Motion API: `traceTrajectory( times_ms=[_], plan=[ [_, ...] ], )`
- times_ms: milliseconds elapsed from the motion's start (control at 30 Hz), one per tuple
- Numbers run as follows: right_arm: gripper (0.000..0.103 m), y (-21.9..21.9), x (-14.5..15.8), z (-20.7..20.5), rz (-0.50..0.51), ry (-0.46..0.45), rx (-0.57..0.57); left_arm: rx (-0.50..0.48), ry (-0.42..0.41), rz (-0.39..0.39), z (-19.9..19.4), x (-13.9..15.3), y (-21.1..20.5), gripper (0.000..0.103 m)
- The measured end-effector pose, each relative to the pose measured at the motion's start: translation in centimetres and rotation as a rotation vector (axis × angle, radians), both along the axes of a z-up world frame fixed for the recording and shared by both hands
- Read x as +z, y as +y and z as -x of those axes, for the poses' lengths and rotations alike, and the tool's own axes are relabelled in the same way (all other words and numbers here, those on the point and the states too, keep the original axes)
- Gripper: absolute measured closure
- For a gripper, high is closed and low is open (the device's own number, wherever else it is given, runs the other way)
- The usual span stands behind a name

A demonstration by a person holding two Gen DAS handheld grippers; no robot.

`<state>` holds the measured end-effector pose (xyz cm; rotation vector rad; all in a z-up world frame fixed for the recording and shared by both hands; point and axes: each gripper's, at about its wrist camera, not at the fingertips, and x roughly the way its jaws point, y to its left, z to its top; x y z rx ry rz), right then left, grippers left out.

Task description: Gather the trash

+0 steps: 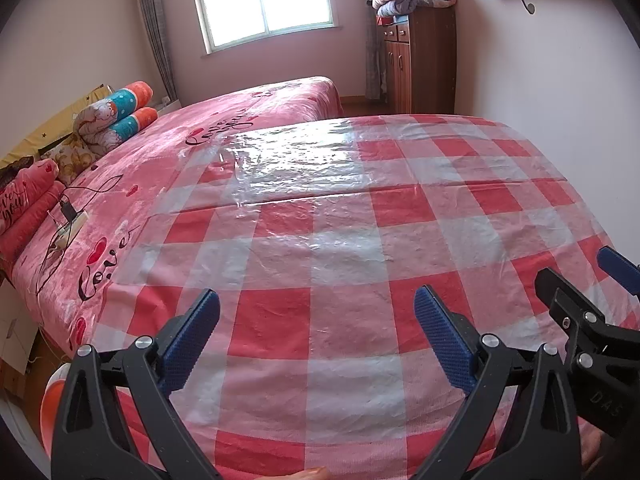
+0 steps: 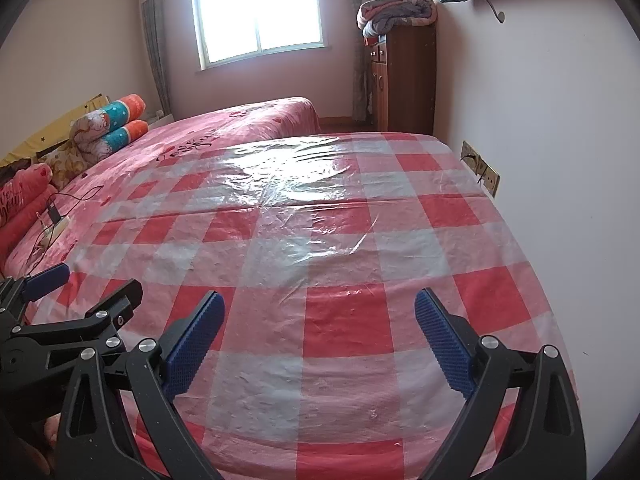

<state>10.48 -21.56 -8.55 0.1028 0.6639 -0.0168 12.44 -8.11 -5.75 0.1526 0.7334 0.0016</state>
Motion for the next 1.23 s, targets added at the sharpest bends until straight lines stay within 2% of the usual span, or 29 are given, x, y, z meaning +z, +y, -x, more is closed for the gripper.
traceTrajectory(
  times_ms=[633,800,1067,1233],
  plan=[
    [0.008,0.3,-0.5,-0.5,-0.003,0.039,0.014,0.007,0.008,0.009,-0.5,-0.8,0.4,0.005],
    [0.008,0.0,-0.7,-0.8,-0.01,0.058,0.012,0.007,0.037,0.03,-1.0,-1.4,0.5,0.005],
    [0.008,-0.5,-2.0,-2.4,-0.016,0.166,-0.027,0.021,0.102,0.025,-2.4,-2.8,0.4,0.005],
    [0.007,0.1,-2.9,-3.4,0.045,0.238,-0.049,0.027,0.141,0.019,-3.1,-3.4,0.2,0.004]
  ],
)
